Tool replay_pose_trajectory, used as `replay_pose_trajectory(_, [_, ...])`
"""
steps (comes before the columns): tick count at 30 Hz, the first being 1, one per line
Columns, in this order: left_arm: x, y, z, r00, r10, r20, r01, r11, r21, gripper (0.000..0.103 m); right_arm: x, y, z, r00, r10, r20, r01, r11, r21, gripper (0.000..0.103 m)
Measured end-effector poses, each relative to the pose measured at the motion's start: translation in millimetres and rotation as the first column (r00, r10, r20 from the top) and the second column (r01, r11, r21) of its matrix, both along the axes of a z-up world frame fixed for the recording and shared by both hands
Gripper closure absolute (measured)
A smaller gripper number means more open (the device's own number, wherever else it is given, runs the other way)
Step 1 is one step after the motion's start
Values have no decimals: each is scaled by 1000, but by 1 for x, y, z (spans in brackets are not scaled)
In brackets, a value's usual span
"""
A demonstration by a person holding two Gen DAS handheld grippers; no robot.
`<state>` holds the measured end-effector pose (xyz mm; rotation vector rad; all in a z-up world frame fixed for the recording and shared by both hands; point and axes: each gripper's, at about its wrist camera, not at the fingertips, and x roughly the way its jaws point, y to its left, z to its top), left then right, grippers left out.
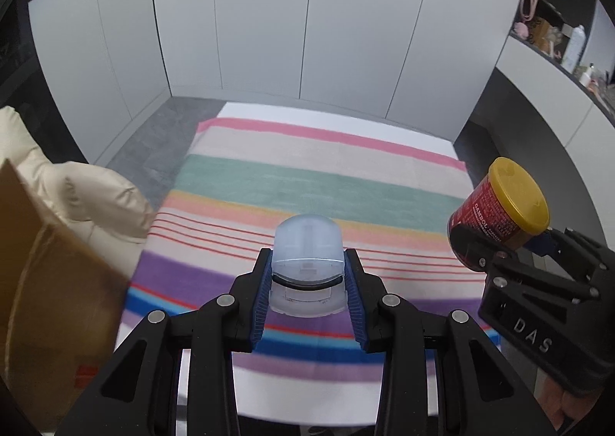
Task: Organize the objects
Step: 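Lift and carry the can with the right tool while the left tool carries the clear case toward the box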
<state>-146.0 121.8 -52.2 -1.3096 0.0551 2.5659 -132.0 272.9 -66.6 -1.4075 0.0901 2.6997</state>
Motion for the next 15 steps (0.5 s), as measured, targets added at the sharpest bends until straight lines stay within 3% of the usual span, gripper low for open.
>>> replay_pose_trajectory(8, [45, -24, 35, 999, -2, -47, 3, 1000, 26, 67, 47, -8, 31, 1000, 22, 4, -22, 1000, -16, 47])
replay_pose_trajectory(15, [55, -28, 43, 997, -21, -68, 25, 998, 62, 67, 63, -9, 41, 999, 35, -41, -35, 999, -9, 47])
